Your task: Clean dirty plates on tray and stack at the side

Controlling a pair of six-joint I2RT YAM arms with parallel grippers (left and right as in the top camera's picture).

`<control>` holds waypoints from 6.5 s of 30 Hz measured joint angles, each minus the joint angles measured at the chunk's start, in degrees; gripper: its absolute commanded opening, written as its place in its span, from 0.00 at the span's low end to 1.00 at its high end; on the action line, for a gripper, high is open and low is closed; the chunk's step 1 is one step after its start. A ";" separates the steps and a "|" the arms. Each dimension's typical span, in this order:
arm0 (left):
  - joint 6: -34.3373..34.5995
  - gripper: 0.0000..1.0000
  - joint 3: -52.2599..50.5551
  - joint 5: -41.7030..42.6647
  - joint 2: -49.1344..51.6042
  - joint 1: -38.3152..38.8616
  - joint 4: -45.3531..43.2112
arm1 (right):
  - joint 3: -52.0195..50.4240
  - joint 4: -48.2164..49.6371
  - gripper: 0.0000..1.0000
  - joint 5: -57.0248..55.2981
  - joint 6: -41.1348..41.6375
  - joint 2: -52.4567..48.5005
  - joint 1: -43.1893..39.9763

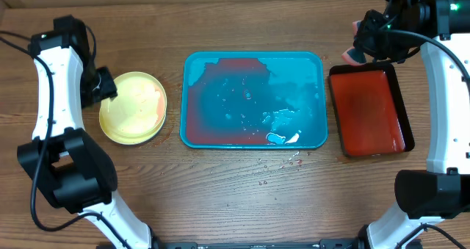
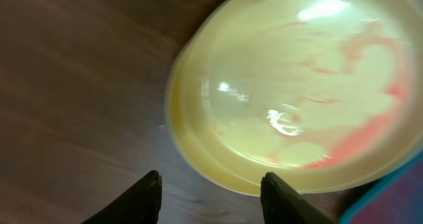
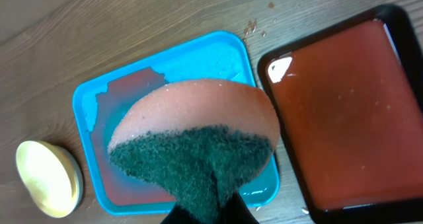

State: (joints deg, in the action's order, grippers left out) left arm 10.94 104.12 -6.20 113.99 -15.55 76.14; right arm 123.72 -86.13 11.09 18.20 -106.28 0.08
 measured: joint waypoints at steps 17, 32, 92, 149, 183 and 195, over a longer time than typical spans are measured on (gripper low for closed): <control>-8.41 0.46 -0.07 10.62 1.86 7.30 -23.61 | -3.39 1.14 0.04 -2.84 -1.53 0.00 0.00; -14.80 0.46 -0.48 11.30 13.03 10.19 -27.47 | -3.41 1.20 0.04 -3.02 -1.73 0.00 0.00; -15.10 1.00 31.43 10.29 13.31 21.46 3.39 | -16.81 8.15 1.00 -13.00 -20.00 7.56 -6.45; -15.10 1.00 31.43 10.27 13.31 21.46 3.39 | -28.65 33.07 1.00 -7.43 -19.28 57.11 -6.12; -15.08 1.00 31.43 10.27 13.31 21.46 3.37 | -99.45 90.27 1.00 -2.97 -19.28 93.02 0.81; -15.08 1.00 31.43 10.29 13.31 21.46 3.37 | -113.09 99.89 1.00 -2.95 -19.28 105.46 0.83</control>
State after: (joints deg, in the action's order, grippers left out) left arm -4.14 135.55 4.10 127.31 5.91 79.50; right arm 10.63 13.76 8.14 -1.08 -0.82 0.91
